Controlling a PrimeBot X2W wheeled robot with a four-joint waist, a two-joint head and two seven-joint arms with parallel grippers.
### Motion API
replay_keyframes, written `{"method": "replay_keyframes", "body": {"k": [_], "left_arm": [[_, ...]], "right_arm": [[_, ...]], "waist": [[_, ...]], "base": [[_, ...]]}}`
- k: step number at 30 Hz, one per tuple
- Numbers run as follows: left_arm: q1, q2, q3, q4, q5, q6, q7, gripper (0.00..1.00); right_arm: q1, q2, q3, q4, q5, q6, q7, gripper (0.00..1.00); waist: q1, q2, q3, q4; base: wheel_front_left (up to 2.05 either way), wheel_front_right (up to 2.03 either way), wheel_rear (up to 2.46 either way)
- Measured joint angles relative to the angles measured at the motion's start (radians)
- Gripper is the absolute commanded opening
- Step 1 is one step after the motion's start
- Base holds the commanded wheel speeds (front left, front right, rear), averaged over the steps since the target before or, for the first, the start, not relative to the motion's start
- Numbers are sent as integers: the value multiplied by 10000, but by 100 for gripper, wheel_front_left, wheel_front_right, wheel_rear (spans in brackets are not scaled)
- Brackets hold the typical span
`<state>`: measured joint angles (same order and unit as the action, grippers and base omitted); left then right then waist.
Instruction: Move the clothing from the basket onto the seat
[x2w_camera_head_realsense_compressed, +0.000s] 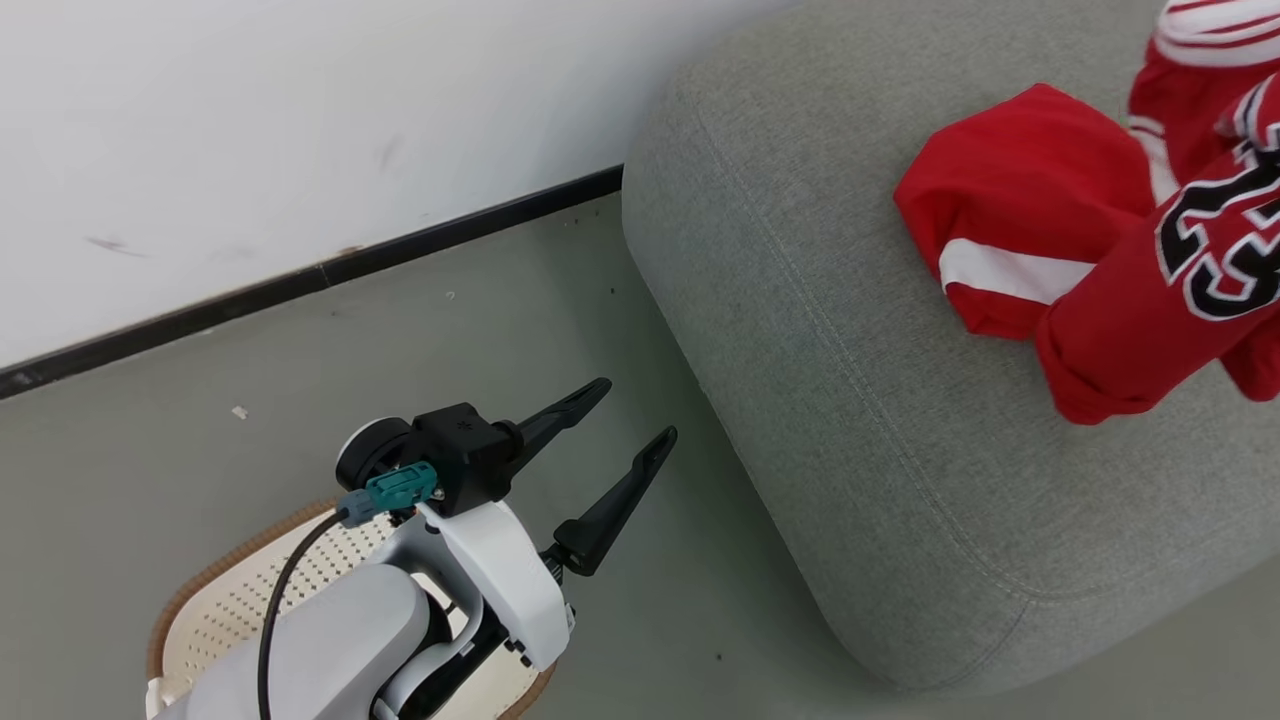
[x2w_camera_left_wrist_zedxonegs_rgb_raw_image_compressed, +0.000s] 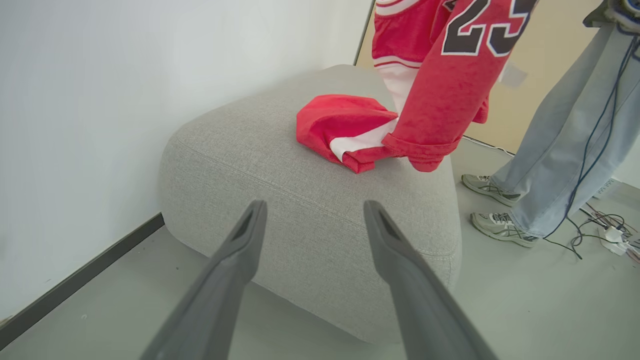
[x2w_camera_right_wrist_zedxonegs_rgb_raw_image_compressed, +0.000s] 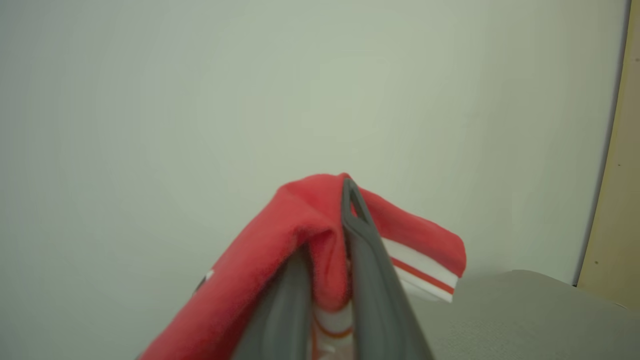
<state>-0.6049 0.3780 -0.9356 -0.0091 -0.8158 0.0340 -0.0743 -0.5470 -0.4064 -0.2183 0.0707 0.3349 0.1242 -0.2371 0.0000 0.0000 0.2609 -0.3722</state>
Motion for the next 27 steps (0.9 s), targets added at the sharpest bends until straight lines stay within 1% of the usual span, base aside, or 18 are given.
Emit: {"method": "replay_keyframes", "body": {"k": [5, 6, 7, 11, 15, 17, 20, 27], "left_arm": [[-12, 63, -6, -127, 4, 77, 117, 100], [-21, 102, -8, -196, 31, 77, 128, 100], [-21, 102, -8, -196, 31, 77, 128, 100], [-52, 180, -6, -410, 84, 77, 253, 100], [-229, 324, 13, -552, 88, 123, 382, 100], [-300, 345, 31, -633, 100, 163, 403, 100], [-370, 360, 21, -723, 127, 171, 520, 100], [-562, 477, 13, -932, 247, 171, 696, 100]], "right_arm": [[-565, -136, -477, 460, 282, 2, 115, 0], [-872, -222, -780, 811, 548, -2, 196, 0], [-872, -222, -780, 811, 548, -2, 196, 0], [-1275, -495, -1315, 1586, 650, -2, 311, 0], [-1677, -828, -1674, 2217, 499, -6, 428, 0], [-1800, -911, -1691, 2483, 397, -6, 533, 0], [-1812, -926, -1407, 2844, 280, -6, 623, 0], [-2181, -679, -869, 3538, 96, -6, 727, 0]], "waist": [[0, 0, 237, 99], [0, 0, 364, 153], [0, 0, 364, 153], [0, 0, 630, 269], [0, 0, 914, 395], [0, 0, 1058, 460], [0, 0, 1279, 562], [0, 0, 1800, 798]], "base": [[0, 0, 0], [0, 0, 0], [0, 0, 0], [0, 0, 0], [0, 0, 0], [0, 0, 0], [0, 0, 0], [0, 0, 0]]}}
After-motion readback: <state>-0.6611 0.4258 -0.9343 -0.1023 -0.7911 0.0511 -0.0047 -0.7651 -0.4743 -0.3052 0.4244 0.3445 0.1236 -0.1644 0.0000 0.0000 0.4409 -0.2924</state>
